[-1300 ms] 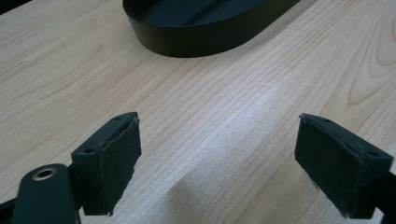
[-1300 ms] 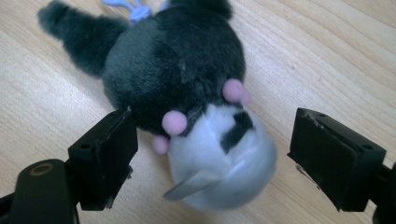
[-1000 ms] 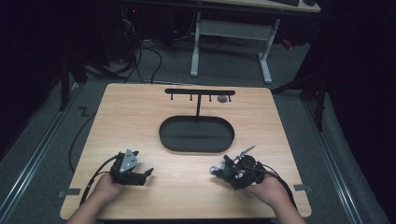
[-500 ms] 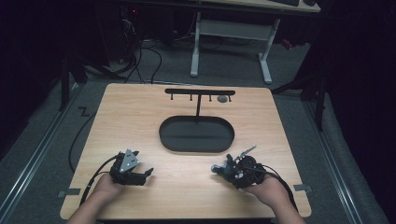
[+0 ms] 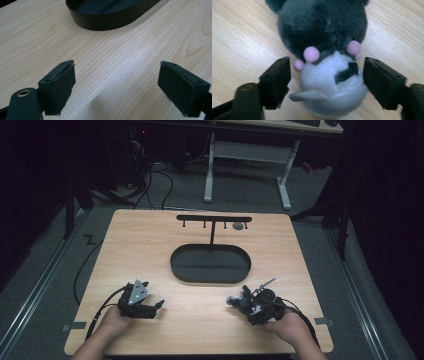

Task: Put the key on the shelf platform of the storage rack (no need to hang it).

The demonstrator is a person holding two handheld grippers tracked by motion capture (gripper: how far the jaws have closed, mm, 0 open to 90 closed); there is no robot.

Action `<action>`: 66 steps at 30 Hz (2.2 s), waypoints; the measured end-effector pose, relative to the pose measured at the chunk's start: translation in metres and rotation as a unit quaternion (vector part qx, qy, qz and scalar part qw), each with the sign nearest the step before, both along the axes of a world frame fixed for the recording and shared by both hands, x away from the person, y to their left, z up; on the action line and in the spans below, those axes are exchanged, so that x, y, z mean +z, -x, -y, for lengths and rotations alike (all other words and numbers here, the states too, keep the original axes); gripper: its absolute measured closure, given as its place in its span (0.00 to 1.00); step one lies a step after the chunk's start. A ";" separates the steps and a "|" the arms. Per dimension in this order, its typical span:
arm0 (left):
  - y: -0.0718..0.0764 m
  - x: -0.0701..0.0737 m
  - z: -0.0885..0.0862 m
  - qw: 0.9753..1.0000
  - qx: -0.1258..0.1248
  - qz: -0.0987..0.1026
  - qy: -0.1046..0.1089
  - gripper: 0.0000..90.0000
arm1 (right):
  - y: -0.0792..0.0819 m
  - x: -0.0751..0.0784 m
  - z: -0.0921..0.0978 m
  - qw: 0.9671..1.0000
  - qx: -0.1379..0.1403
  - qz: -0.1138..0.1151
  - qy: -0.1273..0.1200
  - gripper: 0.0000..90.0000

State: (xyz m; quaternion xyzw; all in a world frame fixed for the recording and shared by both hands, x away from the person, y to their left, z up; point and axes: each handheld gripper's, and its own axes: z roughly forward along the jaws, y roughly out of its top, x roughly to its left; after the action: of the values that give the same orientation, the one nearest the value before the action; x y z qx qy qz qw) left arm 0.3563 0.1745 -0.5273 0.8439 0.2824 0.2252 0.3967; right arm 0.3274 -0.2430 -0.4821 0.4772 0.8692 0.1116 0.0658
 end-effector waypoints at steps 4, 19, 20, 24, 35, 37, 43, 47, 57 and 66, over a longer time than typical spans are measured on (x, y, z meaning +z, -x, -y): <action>0.000 0.000 0.000 1.000 0.000 0.000 0.000 0.17 | 0.000 0.001 0.000 1.000 0.010 0.010 0.009 0.43; 0.000 0.000 0.000 1.000 -0.001 0.000 0.000 0.17 | -0.001 0.014 0.002 1.000 -0.012 0.024 -0.005 0.51; 0.000 0.000 0.000 1.000 -0.001 0.000 0.000 0.17 | -0.002 0.015 0.003 1.000 -0.013 0.028 -0.005 0.51; 0.000 0.000 0.000 1.000 -0.001 0.000 0.000 0.17 | -0.004 0.019 0.003 0.999 -0.026 0.029 -0.008 0.51; 0.000 0.000 0.000 1.000 -0.001 0.000 0.000 0.17 | -0.013 0.031 -0.004 0.998 -0.041 0.048 -0.019 0.51; 0.000 0.000 0.000 1.000 -0.002 0.000 0.000 0.17 | -0.016 0.032 -0.006 0.998 -0.039 0.050 -0.020 0.51; 0.001 0.000 0.000 1.000 -0.003 0.002 0.001 0.17 | -0.023 0.036 -0.012 0.997 -0.040 0.056 -0.029 0.51; 0.000 0.000 -0.001 1.000 -0.003 0.002 0.003 0.17 | -0.029 0.040 -0.014 0.997 -0.043 0.060 -0.035 0.51; 0.000 0.001 -0.005 1.000 -0.001 -0.001 0.021 0.17 | -0.039 0.049 -0.020 0.996 -0.047 0.066 -0.043 0.51; 0.000 0.001 -0.005 1.000 -0.001 0.000 0.021 0.17 | -0.049 0.060 -0.025 0.995 -0.048 0.079 -0.047 0.51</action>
State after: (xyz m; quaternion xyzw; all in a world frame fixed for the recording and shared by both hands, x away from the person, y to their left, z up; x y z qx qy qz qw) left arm 0.3565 0.1796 -0.5264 0.8358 0.2861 0.2181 0.4148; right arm 0.3760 -0.2183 -0.4224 0.5109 0.8311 0.1861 0.1168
